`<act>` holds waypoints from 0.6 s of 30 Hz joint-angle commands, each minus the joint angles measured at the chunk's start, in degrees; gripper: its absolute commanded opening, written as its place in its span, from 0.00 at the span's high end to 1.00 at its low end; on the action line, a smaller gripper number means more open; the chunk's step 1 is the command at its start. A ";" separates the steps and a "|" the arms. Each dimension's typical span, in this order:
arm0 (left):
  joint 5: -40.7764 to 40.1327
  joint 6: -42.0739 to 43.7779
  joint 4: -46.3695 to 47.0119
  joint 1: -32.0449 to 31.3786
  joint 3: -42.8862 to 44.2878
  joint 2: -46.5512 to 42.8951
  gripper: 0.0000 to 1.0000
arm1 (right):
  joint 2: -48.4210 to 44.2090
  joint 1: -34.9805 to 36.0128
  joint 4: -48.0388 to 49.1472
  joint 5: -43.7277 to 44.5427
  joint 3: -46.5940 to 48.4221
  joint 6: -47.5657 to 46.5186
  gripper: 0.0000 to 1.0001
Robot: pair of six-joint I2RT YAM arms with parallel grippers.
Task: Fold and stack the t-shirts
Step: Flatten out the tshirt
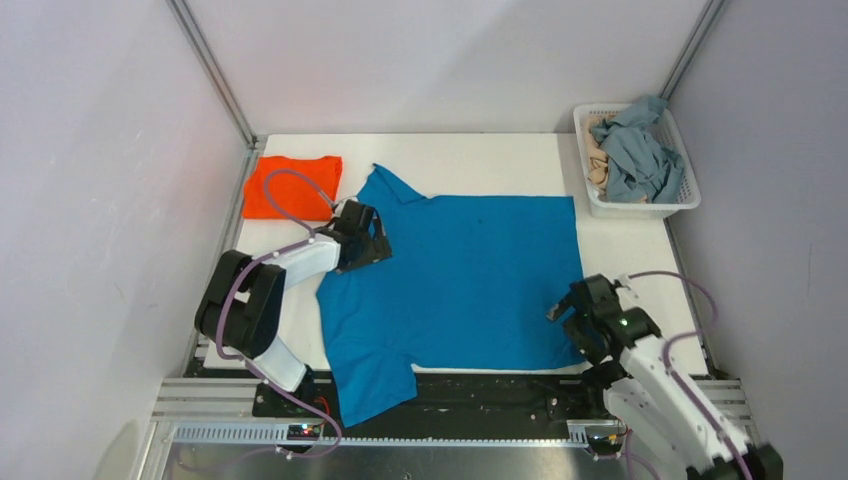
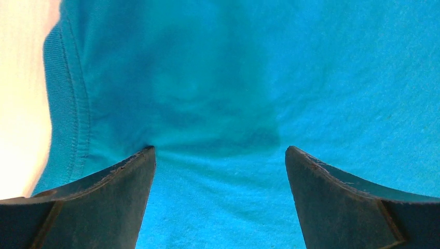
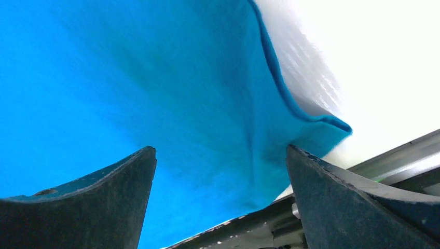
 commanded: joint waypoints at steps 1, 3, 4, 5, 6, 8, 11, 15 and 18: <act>-2.46 -1.40 0.84 1.34 -0.80 -1.68 0.00 | -12.57 -2.14 -12.19 4.94 1.15 7.99 0.01; -2.43 -1.44 0.81 1.45 -0.80 -1.63 0.00 | -16.76 -2.68 -12.96 5.61 1.53 8.73 0.01; -2.43 -1.41 0.77 1.44 -0.72 -1.64 0.00 | -17.84 -2.90 -12.86 5.69 1.74 8.33 0.01; -2.10 -1.30 0.78 1.48 -0.50 -1.65 0.00 | -17.65 -3.17 -11.91 5.33 1.74 7.02 0.00; -1.88 -1.15 0.78 1.51 -0.43 -1.61 0.00 | -17.00 -3.22 -11.10 4.80 1.99 6.18 0.00; -1.59 -1.26 0.81 1.52 -0.20 -1.57 0.00 | -13.92 -3.17 -6.62 3.34 2.66 1.84 0.01; -0.08 -1.22 0.86 1.52 0.75 -0.61 0.00 | -6.14 -1.92 5.46 0.19 3.19 -5.85 0.01; 0.78 -1.11 0.72 1.64 2.16 1.81 0.00 | 8.59 -0.98 18.21 -0.76 6.28 -13.79 0.01; 1.67 -1.27 0.75 1.95 3.33 3.85 0.00 | 22.22 -1.84 24.80 1.13 10.63 -18.43 0.01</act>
